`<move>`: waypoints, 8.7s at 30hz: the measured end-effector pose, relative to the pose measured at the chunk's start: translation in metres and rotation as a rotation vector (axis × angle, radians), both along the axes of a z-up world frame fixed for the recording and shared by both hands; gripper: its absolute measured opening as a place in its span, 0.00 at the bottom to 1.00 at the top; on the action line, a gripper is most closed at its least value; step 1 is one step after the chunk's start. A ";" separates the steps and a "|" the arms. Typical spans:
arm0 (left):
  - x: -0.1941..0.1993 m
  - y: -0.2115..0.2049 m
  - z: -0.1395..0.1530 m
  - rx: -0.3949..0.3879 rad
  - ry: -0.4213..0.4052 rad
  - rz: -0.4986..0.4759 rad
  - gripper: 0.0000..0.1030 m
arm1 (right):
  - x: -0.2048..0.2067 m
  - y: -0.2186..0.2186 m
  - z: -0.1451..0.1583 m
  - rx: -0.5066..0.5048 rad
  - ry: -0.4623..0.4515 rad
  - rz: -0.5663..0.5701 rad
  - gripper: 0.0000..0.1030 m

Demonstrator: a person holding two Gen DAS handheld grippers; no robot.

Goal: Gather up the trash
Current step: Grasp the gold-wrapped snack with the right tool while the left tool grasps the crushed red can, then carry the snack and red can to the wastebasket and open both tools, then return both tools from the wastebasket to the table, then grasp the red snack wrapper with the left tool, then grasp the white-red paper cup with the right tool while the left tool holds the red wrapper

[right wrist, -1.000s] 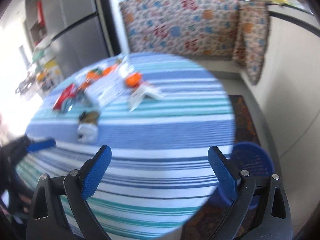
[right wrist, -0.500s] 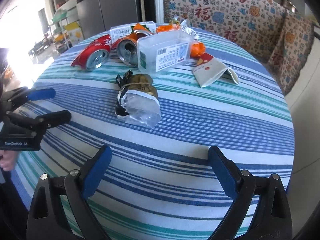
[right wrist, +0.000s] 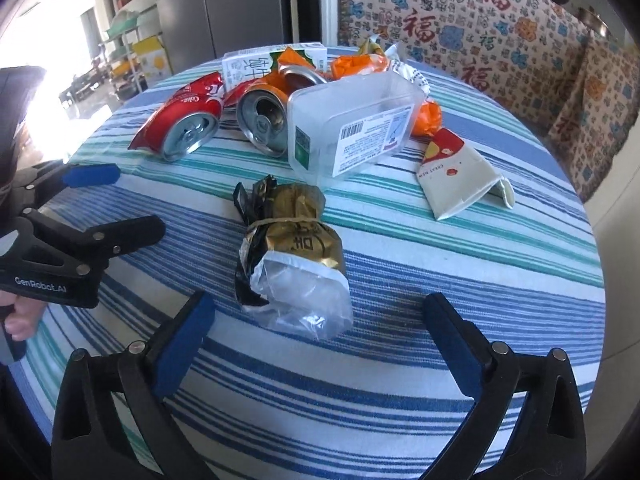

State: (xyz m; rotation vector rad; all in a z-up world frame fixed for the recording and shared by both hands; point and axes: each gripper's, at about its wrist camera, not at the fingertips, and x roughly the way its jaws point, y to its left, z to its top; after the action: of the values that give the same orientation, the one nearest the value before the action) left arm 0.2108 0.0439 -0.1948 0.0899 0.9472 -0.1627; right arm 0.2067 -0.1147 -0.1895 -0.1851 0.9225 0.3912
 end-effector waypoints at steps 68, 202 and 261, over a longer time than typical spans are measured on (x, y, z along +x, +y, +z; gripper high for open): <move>-0.038 -0.204 0.099 -0.280 -0.066 -0.482 0.33 | -0.014 -0.237 0.089 0.188 0.106 -0.413 0.42; 0.164 -0.024 0.021 0.122 -0.048 -0.440 0.45 | -0.005 -0.061 0.006 0.008 -0.029 -0.226 0.96; 0.009 -0.010 0.014 -0.044 0.064 -0.199 0.17 | 0.066 -0.075 0.025 -0.048 0.275 -0.029 0.51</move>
State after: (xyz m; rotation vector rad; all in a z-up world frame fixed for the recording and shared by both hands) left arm 0.2201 0.0341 -0.1808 0.1387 0.9976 -0.3722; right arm 0.2728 -0.1896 -0.1648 -0.1637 1.2043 0.3731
